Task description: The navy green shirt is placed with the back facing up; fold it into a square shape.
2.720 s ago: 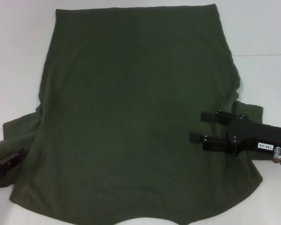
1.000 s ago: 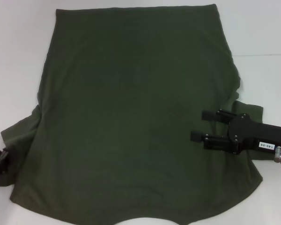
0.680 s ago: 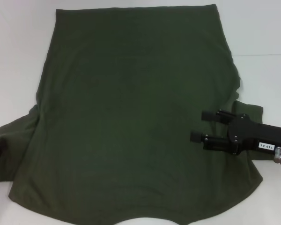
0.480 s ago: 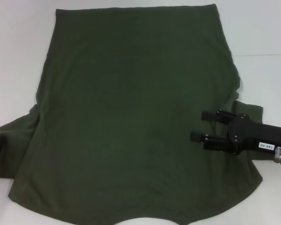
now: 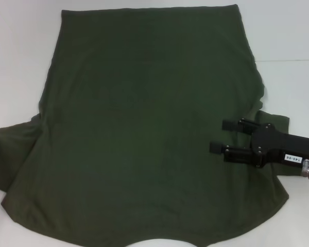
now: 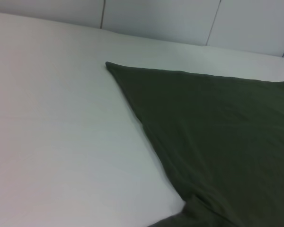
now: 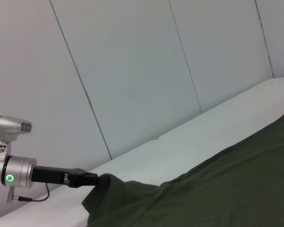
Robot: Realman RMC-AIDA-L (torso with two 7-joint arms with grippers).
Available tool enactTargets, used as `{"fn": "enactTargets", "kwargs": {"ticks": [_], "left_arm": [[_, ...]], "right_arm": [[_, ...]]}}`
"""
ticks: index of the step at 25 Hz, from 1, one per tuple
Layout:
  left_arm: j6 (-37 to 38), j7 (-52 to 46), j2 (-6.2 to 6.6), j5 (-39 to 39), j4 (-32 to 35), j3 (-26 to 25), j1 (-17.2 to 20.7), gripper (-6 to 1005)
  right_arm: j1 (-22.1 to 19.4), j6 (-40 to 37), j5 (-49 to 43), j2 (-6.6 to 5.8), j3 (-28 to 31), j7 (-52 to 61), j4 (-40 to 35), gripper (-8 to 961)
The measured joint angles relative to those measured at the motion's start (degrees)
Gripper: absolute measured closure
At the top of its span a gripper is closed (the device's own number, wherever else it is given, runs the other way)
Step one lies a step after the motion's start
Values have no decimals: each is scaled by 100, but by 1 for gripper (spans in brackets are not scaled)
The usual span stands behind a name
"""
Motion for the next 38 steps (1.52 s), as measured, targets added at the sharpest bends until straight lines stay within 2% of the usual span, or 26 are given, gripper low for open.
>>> {"fn": "enactTargets", "kwargs": {"ticks": [16, 38], "left_arm": [[-147, -223, 13, 225, 323, 0, -12, 992], [-133, -187, -33, 164, 458, 0, -413, 989]], "right_arm": [[-17, 17, 10, 0, 21, 4, 53, 84], [-7, 17, 9, -9, 28, -14, 53, 90]]}}
